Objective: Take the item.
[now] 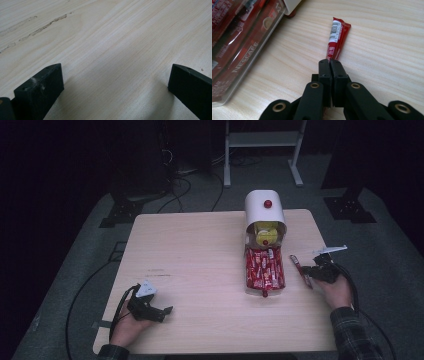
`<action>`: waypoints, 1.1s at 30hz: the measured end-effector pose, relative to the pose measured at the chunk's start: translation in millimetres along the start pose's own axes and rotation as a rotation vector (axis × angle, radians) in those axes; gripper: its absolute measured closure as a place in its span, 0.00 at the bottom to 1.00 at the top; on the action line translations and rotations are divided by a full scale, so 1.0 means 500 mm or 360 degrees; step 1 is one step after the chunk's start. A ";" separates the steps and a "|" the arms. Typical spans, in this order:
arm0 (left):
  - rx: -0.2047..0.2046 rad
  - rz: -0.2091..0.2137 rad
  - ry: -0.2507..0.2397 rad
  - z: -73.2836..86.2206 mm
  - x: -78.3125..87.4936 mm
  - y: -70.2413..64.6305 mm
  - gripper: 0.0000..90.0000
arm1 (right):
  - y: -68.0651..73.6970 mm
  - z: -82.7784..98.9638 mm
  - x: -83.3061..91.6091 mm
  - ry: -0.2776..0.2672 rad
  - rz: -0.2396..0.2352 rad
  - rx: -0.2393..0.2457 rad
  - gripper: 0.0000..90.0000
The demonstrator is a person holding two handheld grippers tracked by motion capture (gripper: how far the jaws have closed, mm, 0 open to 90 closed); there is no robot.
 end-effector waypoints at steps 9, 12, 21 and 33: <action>-0.0001 0.0001 0.0000 0.000 0.000 0.000 0.00 | -0.002 0.003 -0.003 0.0005 -0.0004 -0.0005 0.89; 0.0000 0.0000 0.0000 0.000 0.000 0.000 0.00 | -0.002 0.004 -0.004 0.0011 -0.0007 -0.0012 0.85; 0.0000 0.0000 0.0000 0.000 0.000 0.000 0.00 | -0.004 -0.001 -0.001 -0.0017 0.0016 -0.0010 0.67; 0.0000 0.0000 0.0000 0.000 0.000 0.000 0.00 | -0.002 -0.010 0.010 -0.0060 0.0088 -0.0005 0.26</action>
Point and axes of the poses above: each handheld gripper's, and its own axes: x roughly backward along the jaws, z roughly out of its underside, y roughly to its left, the point moved 9 cm from there along -x, roughly forward along the jaws, and after that the axes turned 5 degrees about -y, right-handed, at the moved point
